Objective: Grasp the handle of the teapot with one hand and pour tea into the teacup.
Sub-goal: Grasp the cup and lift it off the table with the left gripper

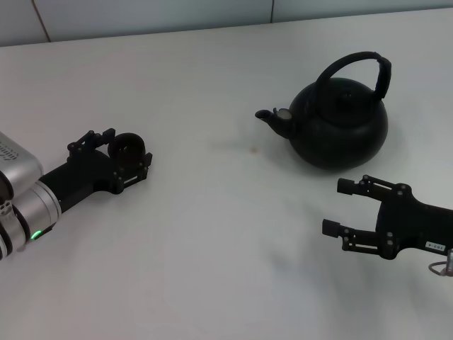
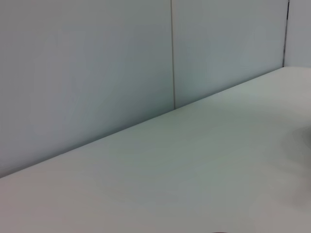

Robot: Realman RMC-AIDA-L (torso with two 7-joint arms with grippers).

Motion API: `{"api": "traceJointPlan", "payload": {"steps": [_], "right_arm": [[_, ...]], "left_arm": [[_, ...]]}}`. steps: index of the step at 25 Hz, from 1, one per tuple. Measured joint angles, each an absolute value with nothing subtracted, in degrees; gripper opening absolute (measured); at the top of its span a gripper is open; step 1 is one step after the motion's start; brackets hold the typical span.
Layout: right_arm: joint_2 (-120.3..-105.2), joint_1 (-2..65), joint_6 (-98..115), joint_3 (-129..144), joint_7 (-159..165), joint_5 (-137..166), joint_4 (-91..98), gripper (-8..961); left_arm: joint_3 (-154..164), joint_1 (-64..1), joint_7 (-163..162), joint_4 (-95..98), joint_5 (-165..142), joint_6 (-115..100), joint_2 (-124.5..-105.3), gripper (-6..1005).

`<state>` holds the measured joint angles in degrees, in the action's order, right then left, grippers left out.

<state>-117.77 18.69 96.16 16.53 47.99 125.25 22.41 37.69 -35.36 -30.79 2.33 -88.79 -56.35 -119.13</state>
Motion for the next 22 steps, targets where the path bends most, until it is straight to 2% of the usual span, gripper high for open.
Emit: {"api": "traceJointPlan", "payload": {"steps": [12, 17, 22], "right_arm": [[-117.77, 18.5, 96.4, 16.5, 48.0, 125.2, 22.4, 810], [-117.77, 18.5, 96.4, 16.5, 48.0, 125.2, 22.4, 810], [-117.77, 18.5, 96.5, 16.5, 48.0, 125.2, 22.4, 810]], "left_arm": [[37.7, -35.5, -31.1, 2.2, -88.8, -56.1, -119.18, 829], [37.7, -35.5, -31.4, 2.2, -88.8, -56.3, -119.18, 691], [37.8, -35.5, -32.0, 2.0, -89.0, -59.2, -119.18, 697]]}}
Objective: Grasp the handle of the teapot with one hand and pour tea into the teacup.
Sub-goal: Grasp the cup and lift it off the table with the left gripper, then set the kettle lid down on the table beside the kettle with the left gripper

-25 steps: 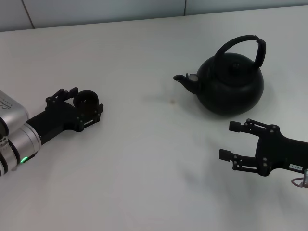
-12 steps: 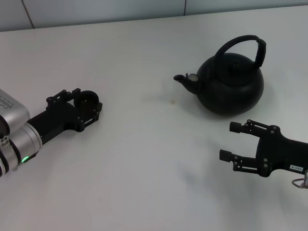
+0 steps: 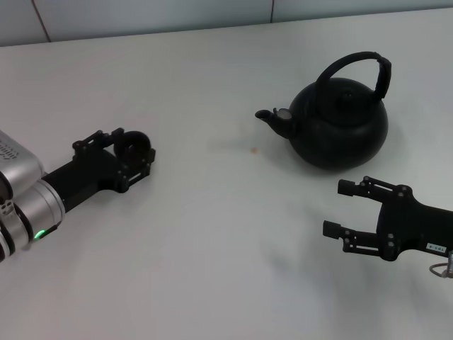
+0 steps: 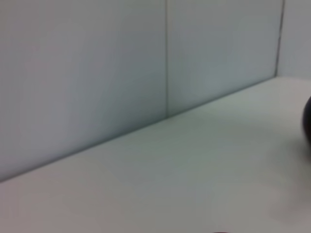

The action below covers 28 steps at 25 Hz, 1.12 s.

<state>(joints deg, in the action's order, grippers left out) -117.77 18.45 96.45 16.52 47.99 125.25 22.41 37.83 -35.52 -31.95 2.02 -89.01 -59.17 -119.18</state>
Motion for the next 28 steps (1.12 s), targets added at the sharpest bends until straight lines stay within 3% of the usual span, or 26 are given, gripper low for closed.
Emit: {"api": "traceJointPlan", "payload": {"steps": [9, 20, 28], "right_arm": [[-117.82, 18.5, 96.4, 16.5, 48.0, 125.3, 22.4, 809], [-118.04, 18.5, 96.3, 16.7, 47.9, 125.3, 22.4, 810], [-118.09, 18.4, 96.2, 16.5, 47.8, 125.3, 22.4, 809]], "left_arm": [[40.4, -36.8, -34.4, 2.0, -89.3, -63.1, -119.17, 708], [42.6, -45.1, -33.0, -4.7, -89.3, -62.1, -119.18, 721], [41.9, -47.0, -30.0, -7.9, -89.3, -61.1, -119.18, 731]]}}
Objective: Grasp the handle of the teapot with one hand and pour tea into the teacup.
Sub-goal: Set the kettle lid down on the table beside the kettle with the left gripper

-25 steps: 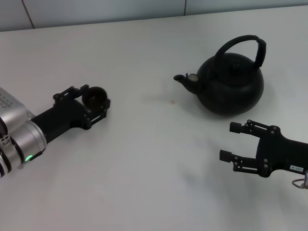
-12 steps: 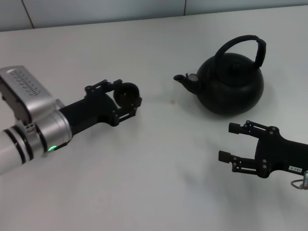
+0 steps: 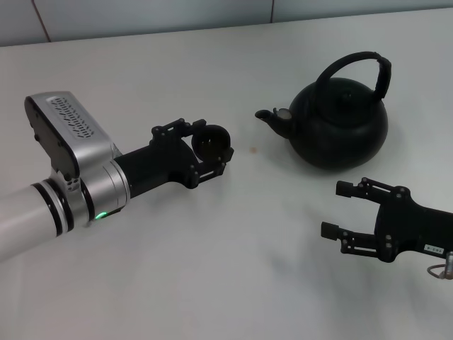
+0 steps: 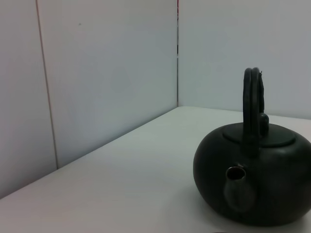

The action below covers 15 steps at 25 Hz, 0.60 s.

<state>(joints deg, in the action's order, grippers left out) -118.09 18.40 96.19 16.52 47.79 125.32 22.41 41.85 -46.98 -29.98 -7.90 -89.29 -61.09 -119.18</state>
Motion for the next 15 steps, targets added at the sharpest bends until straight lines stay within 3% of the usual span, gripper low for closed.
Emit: {"api": "traceJointPlan", "payload": {"steps": [15], "right_arm": [[-117.96, 18.6, 96.1, 16.8, 47.7, 125.2, 22.4, 810]], "left_arm": [[39.3, -47.0, -24.3, -10.3, -89.3, -56.6, -119.18, 750]]}}
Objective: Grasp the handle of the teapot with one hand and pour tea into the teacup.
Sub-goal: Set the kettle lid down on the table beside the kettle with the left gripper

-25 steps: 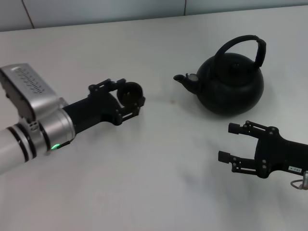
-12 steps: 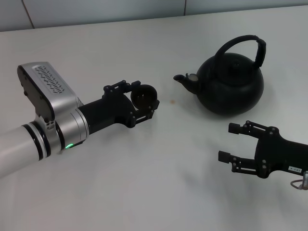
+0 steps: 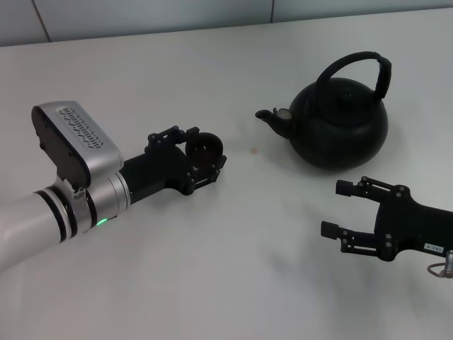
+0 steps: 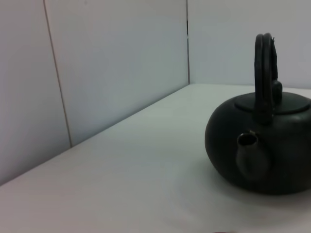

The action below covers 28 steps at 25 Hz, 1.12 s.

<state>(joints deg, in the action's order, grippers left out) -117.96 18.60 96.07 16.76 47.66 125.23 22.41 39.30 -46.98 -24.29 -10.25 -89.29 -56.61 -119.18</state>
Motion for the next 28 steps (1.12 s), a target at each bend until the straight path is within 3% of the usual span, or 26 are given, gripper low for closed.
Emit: {"api": "traceJointPlan", "payload": {"steps": [28], "right_arm": [[-117.95, 18.5, 96.1, 16.7, 47.5, 125.3, 22.4, 809]], "left_arm": [[36.3, -47.0, -22.7, -12.6, -89.3, -53.0, -119.18, 784]]}}
